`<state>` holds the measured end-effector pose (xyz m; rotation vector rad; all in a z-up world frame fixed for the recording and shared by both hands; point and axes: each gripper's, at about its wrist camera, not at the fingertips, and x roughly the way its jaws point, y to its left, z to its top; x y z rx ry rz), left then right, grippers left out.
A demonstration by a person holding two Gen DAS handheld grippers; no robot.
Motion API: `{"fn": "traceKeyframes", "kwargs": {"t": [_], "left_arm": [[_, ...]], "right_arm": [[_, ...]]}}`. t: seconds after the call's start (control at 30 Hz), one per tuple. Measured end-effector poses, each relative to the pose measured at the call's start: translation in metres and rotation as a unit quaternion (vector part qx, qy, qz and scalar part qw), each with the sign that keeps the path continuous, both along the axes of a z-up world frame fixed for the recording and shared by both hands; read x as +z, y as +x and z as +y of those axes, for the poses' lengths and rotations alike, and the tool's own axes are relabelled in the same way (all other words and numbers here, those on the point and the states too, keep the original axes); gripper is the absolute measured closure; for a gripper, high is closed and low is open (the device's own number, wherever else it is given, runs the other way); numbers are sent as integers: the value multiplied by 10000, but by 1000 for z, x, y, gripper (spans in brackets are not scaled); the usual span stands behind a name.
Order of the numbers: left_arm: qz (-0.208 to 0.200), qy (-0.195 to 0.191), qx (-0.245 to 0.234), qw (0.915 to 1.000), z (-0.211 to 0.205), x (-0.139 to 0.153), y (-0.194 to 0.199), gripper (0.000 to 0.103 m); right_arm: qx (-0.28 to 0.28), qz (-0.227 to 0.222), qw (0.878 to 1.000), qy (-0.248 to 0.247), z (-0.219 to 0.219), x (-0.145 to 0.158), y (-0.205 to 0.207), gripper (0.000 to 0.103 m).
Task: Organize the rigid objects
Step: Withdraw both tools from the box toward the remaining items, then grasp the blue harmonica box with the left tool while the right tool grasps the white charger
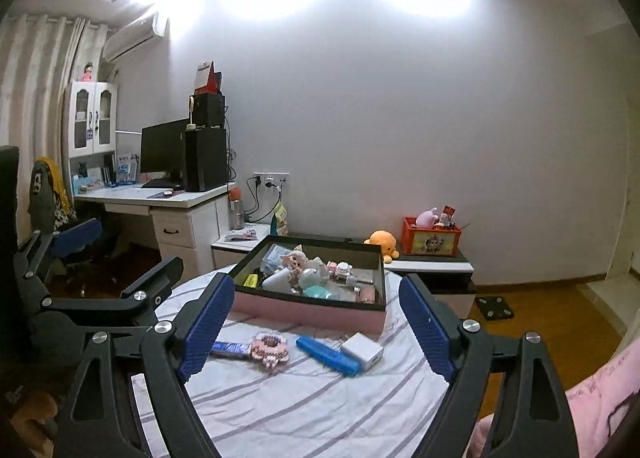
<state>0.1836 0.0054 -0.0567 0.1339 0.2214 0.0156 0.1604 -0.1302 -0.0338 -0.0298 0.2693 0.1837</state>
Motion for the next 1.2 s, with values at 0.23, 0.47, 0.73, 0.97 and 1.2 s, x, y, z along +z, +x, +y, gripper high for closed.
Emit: {"fn": "traceKeyframes", "kwargs": {"t": [0.23,0.47,0.73,0.97,1.2], "left_arm": [[130,-397,-168,9990,10,-5,7,0],[621,-231,-133,9977,20,-37,36,0],[2035,-227,26,9788,53,-113,101,0],[2860,101,-329,9576,44,-159,139,0],[3278,225,-781,9413,25,-167,170,20]], "right_arm": [[3,102,9999,-20,-1,-9,1,17],[-44,361,9993,-14,-7,-27,22,17],[-340,1217,9920,1,-35,-86,74,17],[-255,1766,9839,6,-39,-122,107,17],[-276,2114,9770,-56,-44,-140,137,17]]}}
